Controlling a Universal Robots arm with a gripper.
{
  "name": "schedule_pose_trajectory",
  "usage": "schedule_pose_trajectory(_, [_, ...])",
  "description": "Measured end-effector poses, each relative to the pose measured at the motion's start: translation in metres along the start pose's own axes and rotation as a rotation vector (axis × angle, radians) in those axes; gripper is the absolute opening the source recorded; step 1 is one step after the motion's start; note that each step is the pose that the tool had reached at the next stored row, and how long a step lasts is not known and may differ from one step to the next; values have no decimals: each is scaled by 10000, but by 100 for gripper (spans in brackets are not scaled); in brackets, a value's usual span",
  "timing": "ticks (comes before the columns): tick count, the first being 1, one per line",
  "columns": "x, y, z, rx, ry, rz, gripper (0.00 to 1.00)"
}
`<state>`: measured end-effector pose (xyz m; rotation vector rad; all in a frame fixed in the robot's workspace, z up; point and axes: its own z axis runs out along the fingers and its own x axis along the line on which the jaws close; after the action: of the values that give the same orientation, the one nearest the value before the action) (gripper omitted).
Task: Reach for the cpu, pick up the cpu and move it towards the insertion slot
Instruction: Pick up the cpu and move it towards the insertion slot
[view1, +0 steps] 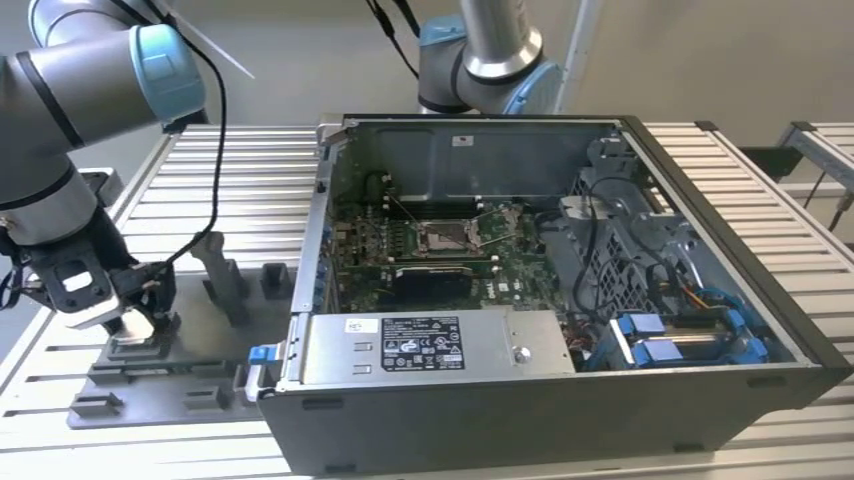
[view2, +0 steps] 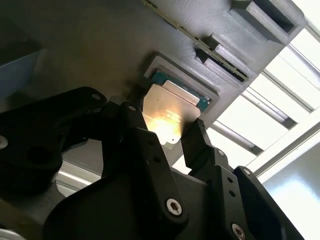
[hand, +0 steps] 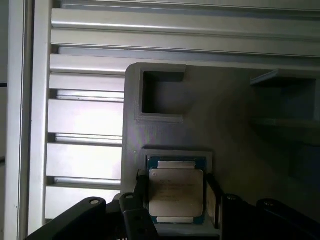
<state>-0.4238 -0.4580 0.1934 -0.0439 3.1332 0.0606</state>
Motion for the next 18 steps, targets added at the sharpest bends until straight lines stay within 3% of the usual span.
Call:
schedule_pose_trajectory(12, [-2, 9, -242, 0, 2, 7, 0])
schedule_pose_trajectory(18, [-4, 19, -492, -3, 21, 18, 0])
